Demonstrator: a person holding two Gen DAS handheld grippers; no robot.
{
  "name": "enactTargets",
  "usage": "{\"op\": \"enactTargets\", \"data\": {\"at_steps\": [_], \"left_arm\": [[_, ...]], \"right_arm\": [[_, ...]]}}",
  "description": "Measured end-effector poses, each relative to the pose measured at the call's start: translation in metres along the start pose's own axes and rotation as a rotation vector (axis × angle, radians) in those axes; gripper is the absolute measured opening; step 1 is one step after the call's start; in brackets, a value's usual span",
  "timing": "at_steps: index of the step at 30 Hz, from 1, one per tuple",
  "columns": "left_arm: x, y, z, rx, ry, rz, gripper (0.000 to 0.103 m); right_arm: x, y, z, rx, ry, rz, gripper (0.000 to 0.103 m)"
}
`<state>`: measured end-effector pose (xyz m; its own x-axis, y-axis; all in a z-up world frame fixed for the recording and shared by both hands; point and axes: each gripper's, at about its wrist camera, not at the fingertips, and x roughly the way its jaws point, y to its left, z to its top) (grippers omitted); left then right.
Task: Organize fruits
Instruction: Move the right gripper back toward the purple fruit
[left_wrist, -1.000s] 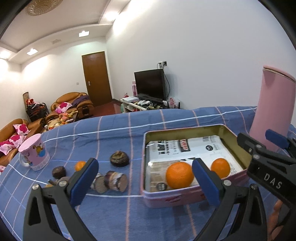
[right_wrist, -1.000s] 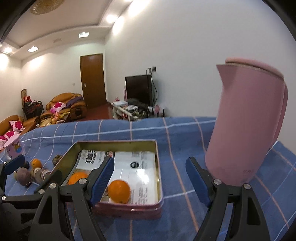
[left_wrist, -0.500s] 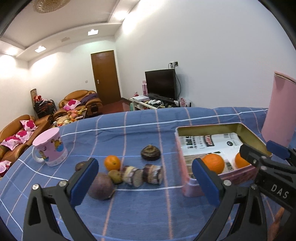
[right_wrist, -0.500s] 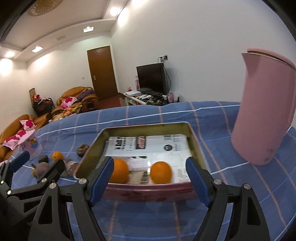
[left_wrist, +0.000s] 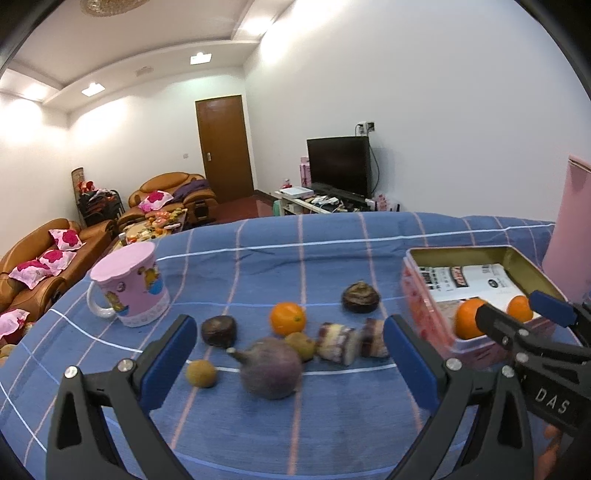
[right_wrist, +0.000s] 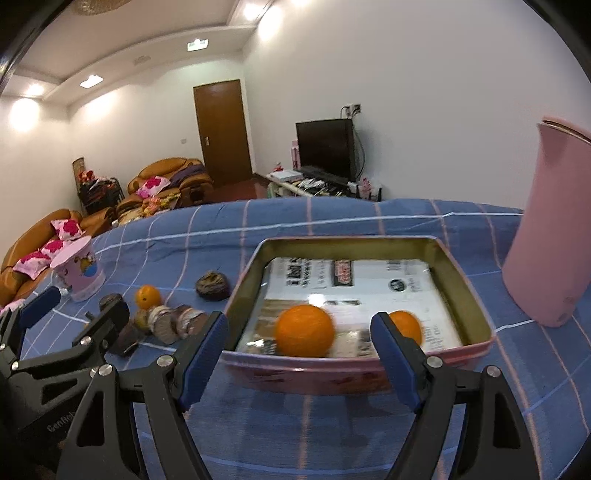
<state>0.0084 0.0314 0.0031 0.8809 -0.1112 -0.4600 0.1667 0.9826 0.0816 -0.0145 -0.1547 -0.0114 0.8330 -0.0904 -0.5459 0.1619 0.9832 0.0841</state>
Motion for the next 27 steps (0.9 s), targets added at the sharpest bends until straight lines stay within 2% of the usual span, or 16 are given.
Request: {"op": "enactTargets", "data": {"at_steps": [8, 11, 14, 18, 21, 24, 27], "left_arm": [[0.007, 0.036, 0.001, 0.013, -0.002, 0.065, 0.103], [0.009, 0.055, 0.004, 0.018, -0.01, 0.125, 0.103], [0.013, 0.089, 0.008, -0.056, -0.005, 0.187, 0.103], [0.018, 0.144, 0.008, -0.219, 0.012, 0.269, 0.103], [0.023, 0.169, 0.002, -0.308, 0.041, 0.282, 0.103], [0.029, 0.178, -0.002, -0.331, 0.073, 0.297, 0.103], [0.034, 0.172, -0.005, -0.309, 0.088, 0.293, 0.103]], "right_arm": [[0.006, 0.034, -0.001, -0.022, 0.014, 0.045, 0.081], [0.009, 0.045, -0.002, -0.028, 0.026, 0.075, 0.081], [0.01, 0.056, -0.004, -0.039, 0.039, 0.117, 0.081], [0.012, 0.073, -0.005, -0.057, 0.051, 0.163, 0.081], [0.016, 0.089, -0.006, -0.078, 0.069, 0.207, 0.081], [0.025, 0.108, -0.009, -0.104, 0.12, 0.255, 0.081], [0.033, 0.127, -0.009, -0.13, 0.143, 0.281, 0.081]]}}
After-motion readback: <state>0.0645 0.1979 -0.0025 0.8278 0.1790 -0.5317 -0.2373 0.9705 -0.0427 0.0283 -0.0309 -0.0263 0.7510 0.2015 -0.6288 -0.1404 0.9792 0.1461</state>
